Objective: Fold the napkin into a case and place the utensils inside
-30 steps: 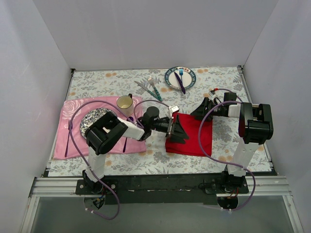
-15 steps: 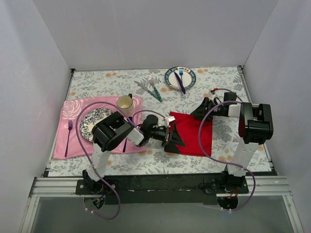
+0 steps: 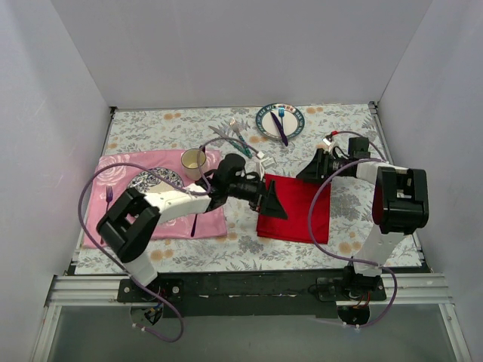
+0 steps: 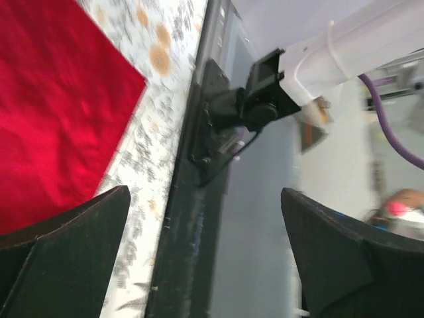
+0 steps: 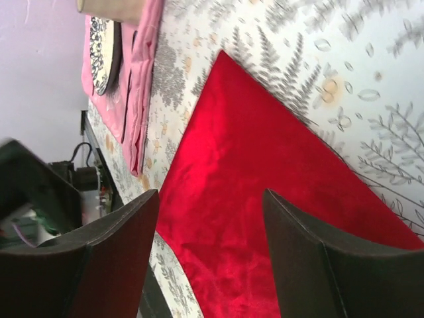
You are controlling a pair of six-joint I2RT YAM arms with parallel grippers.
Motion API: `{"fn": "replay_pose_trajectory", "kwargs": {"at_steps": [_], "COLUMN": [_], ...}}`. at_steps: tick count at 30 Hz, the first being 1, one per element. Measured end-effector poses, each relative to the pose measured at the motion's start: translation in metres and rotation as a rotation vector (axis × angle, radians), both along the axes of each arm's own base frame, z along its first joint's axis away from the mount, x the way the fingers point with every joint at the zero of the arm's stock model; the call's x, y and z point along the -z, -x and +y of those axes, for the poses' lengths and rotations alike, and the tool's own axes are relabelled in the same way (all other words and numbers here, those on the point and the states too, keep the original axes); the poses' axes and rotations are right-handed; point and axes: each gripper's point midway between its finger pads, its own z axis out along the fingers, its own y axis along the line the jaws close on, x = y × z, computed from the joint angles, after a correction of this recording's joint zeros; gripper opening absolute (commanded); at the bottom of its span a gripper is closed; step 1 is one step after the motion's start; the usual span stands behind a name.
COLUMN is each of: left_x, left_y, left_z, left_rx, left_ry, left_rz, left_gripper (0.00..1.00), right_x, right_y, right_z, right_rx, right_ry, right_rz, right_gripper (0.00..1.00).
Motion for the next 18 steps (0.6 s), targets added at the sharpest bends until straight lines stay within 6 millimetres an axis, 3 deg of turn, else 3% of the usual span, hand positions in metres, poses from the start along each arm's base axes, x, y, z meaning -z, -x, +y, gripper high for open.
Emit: {"fn": "replay_pose_trajectory", "kwargs": {"at_steps": [2, 5, 9, 14, 15, 18], "left_x": [-0.026, -0.034, -0.007, 0.023, 0.028, 0.044], "left_y": [-0.012, -0.023, -0.034, -0.043, -0.045, -0.051], "left_z": [0.005, 0.02, 0.039, 0.057, 0.059, 0.065], "left_rx": [-0.017, -0.043, -0.038, 0.026, 0.05, 0.141], "left_ry": [0.013, -0.03, -0.159, -0.274, -0.287, -0.311], "left_rz": [-0.195, -0.389, -0.525, -0.68, -0.722, -0.849], "left_gripper": [0.98, 0.96, 0.84, 0.6, 0.51, 0.43], "right_x": [-0.02, -0.042, -0.042, -0.017, -0.013, -0.003], "right_y": [-0.002, -0.009, -0.014, -0.003, -0.001, 0.002], "right_z": [0.001, -0.002, -0.009, -0.019, -0.021, -0.03], "right_rx": [-0.023, -0.048, -0.067, -0.077, -0.077, -0.075], "right_ry": [0.015, 0.053, 0.127, 0.217, 0.238, 0.305], "right_rz": [-0.065, -0.167, -0.211, -0.137, -0.127, -0.11], "right_gripper": [0.69, 0.59, 0.35, 0.27, 0.22, 0.18]}}
